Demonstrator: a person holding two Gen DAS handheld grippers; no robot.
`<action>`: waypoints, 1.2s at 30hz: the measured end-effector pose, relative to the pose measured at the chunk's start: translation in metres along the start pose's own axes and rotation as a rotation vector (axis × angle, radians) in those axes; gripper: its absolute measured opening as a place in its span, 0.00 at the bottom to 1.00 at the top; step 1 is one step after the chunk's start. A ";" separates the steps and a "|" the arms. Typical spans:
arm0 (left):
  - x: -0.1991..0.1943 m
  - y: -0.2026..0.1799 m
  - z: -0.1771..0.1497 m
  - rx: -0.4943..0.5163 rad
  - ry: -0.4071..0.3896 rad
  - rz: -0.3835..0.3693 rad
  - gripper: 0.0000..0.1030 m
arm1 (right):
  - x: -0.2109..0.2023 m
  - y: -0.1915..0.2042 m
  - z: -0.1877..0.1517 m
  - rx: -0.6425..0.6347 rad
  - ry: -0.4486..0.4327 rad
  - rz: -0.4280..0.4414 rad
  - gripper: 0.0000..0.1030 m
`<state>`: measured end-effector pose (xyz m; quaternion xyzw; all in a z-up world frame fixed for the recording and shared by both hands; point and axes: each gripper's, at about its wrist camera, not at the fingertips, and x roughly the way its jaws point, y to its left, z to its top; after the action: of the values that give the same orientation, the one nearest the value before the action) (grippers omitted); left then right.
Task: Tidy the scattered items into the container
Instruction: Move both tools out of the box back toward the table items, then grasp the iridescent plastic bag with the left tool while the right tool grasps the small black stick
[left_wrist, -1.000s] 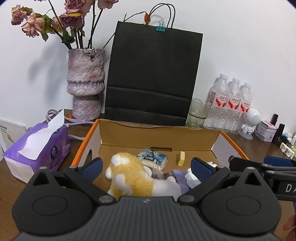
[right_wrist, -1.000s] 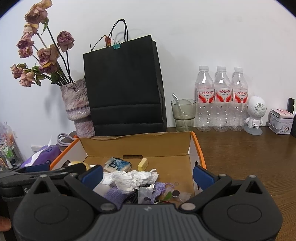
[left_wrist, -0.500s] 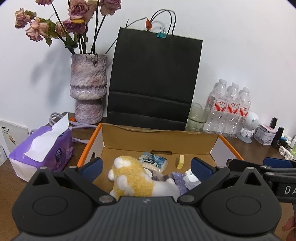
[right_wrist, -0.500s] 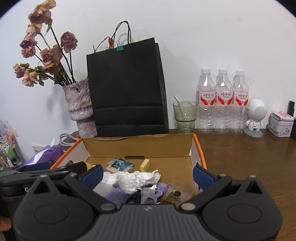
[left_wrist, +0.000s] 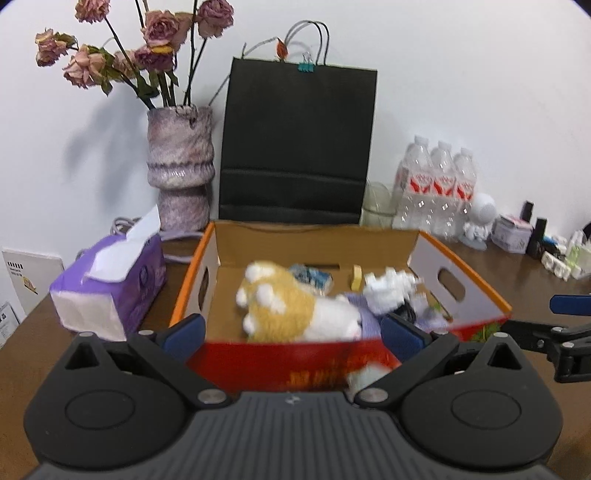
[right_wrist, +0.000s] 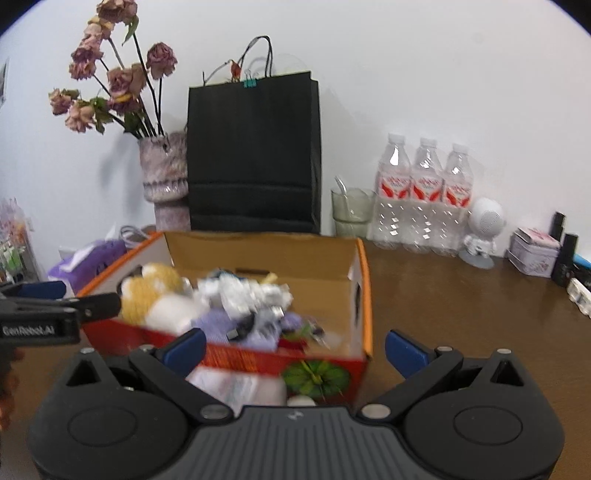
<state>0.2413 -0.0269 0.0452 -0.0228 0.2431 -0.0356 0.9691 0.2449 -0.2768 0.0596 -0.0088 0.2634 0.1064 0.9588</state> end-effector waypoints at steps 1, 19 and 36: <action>0.000 -0.001 -0.003 0.004 0.008 -0.004 1.00 | -0.002 -0.002 -0.006 0.006 0.006 0.000 1.00; 0.019 -0.022 -0.047 0.061 0.113 -0.016 1.00 | 0.023 -0.023 -0.060 -0.024 0.137 -0.062 0.94; 0.030 -0.022 -0.053 0.043 0.126 -0.143 0.37 | 0.031 -0.012 -0.069 -0.060 0.123 0.103 0.10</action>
<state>0.2410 -0.0525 -0.0143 -0.0170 0.3006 -0.1113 0.9471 0.2388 -0.2875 -0.0157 -0.0303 0.3186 0.1626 0.9333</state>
